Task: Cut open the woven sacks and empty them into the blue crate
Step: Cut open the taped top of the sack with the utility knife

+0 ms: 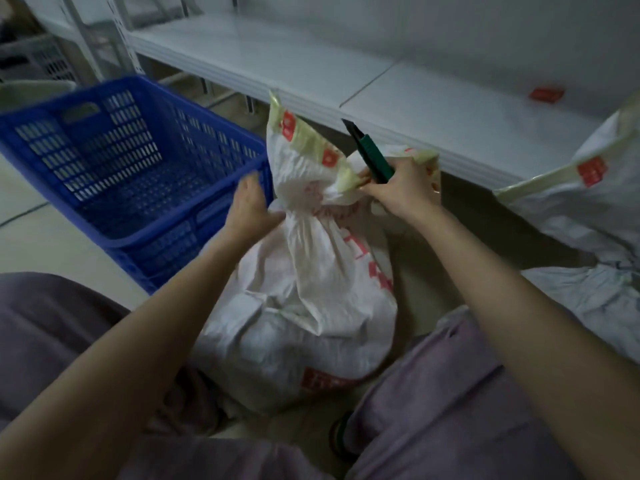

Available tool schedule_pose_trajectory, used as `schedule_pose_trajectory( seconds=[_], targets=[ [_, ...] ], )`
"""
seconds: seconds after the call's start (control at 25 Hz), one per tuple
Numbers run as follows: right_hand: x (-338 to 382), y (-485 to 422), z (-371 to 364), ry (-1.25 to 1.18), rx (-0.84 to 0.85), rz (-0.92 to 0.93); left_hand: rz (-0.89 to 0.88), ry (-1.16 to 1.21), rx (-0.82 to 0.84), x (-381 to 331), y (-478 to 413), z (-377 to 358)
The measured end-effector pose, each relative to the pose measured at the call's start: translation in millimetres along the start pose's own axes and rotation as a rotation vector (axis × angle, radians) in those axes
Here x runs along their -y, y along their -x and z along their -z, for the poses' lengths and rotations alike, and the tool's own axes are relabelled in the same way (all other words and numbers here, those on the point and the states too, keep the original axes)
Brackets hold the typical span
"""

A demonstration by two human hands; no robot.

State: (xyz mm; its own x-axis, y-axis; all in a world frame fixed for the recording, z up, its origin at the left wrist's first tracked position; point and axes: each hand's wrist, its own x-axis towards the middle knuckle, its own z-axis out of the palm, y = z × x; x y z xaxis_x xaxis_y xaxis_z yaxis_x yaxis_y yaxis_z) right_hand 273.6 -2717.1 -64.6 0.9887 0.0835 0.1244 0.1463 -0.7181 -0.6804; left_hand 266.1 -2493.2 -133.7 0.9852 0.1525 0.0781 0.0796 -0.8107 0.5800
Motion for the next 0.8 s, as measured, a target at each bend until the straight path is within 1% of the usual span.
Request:
schedule_pose_trajectory(
  seconds=[0.04,0.08,0.12,0.2,0.28,0.36,0.44,0.48,0.56,0.64,0.8],
  targets=[
    [5.0,2.9,7.7,0.006,0.006,0.024,-0.049,0.035,-0.114,-14.3,-6.5,17.1],
    [9.1,6.4,15.1,0.022,0.016,0.046,-0.099,0.037,-0.189,-28.0,-12.2,32.9],
    [14.1,10.7,24.0,0.033,0.021,0.072,-0.139,0.033,-0.223,-38.2,-17.6,45.3],
    [24.8,14.1,39.3,0.018,-0.002,0.121,-0.163,0.08,-0.182,-55.0,-22.8,64.1],
    [35.1,9.3,54.2,-0.032,-0.097,0.147,-0.146,0.194,-0.161,-63.2,-21.5,77.3],
    [47.5,4.4,72.8,-0.071,-0.234,0.105,-0.164,0.321,-0.219,-70.3,-10.1,90.3],
    [56.5,0.6,89.5,-0.005,-0.319,0.057,-0.258,0.358,-0.261,-79.1,3.7,101.9],
    [59.2,0.5,94.7,0.036,-0.314,0.037,-0.304,0.355,-0.27,-83.7,10.8,106.5],
    [64.7,5.1,99.6,0.103,-0.249,-0.005,-0.383,0.351,-0.271,-89.8,23.6,113.5],
    [66.2,10.0,96.5,0.158,-0.199,-0.012,-0.449,0.316,-0.279,-87.3,32.7,117.3],
    [66.1,17.9,80.8,0.129,-0.085,-0.011,-0.609,0.121,-0.361,-59.4,41.6,115.6]
  ],
)
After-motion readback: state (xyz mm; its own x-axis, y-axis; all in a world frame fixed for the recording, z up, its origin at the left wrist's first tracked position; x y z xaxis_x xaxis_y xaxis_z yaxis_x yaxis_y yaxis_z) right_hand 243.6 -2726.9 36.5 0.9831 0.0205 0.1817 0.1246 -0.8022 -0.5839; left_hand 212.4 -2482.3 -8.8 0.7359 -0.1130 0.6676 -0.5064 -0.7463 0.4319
